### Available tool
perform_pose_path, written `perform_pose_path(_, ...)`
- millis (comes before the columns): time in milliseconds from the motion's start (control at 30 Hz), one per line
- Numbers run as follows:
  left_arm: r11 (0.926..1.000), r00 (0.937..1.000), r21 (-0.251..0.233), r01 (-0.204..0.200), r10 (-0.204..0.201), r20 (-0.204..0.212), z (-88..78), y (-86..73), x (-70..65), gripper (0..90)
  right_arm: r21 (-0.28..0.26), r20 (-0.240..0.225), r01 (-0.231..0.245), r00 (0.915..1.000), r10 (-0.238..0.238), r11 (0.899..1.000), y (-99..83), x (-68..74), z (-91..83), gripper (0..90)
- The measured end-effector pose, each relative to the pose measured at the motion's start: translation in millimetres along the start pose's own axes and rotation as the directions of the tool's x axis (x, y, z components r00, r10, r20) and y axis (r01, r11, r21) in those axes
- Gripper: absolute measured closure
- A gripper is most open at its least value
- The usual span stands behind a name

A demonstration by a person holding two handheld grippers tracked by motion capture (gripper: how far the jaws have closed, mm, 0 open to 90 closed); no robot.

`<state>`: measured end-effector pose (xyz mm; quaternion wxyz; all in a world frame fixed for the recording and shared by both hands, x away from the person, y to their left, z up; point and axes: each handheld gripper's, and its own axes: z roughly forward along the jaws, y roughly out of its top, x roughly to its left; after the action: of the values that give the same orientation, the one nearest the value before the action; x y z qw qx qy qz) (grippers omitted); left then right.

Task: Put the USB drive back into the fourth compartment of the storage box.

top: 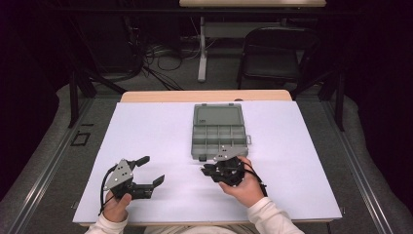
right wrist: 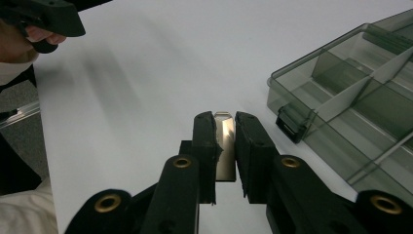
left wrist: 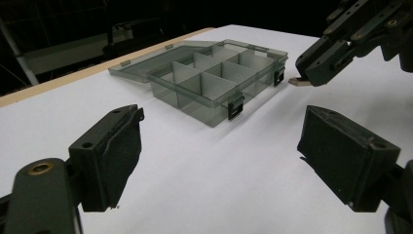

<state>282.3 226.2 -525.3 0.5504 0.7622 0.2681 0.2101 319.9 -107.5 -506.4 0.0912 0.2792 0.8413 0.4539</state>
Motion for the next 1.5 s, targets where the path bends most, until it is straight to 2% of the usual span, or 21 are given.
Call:
perform_pose_path(567, 1.0000, 1.0000, 0.004, -0.003, 0.003, 0.003, 1.3, -0.2, -0.1, 15.8, -0.046, 0.073, -0.023, 0.9970, 0.026, 0.999, 4.1, -21.8, -26.1, 79.4)
perform_pose_path(700, 0.9999, 1.0000, 0.013, -0.006, 0.006, 0.000, 2.9, -0.7, -0.6, 15.8, -0.030, 0.102, 0.003, 0.9948, 0.000, 1.000, 7.0, -26.0, -31.5, 79.4)
perform_pose_path(833, 0.9999, 1.0000, 0.016, -0.007, 0.007, -0.003, 3.5, -0.9, -0.3, 15.8, -0.035, 0.113, 0.011, 0.9936, -0.007, 0.999, 11.0, -30.0, -37.0, 79.4)
perform_pose_path(967, 0.9998, 1.0000, 0.019, -0.007, 0.007, -0.004, 3.7, -1.0, 0.0, 15.8, -0.022, 0.112, 0.014, 0.9937, -0.012, 1.000, 19.8, -38.1, -43.3, 79.4)
perform_pose_path(1033, 0.9998, 1.0000, 0.019, -0.008, 0.008, -0.004, 3.7, -1.1, -0.1, 15.8, 0.000, 0.125, 0.030, 0.9917, -0.030, 1.000, 24.6, -41.4, -45.7, 79.4)
perform_pose_path(1167, 0.9998, 1.0000, 0.019, -0.009, 0.009, -0.001, 3.5, -1.2, -0.5, 15.8, 0.024, 0.124, 0.034, 0.9916, -0.037, 0.999, 33.2, -49.6, -48.8, 79.5)
perform_pose_path(1500, 0.9996, 0.9999, 0.025, -0.016, 0.016, -0.001, 4.7, -1.0, -1.8, 15.8, 0.076, 0.140, 0.012, 0.9899, -0.023, 0.997, 40.3, -71.2, -45.2, 79.5)
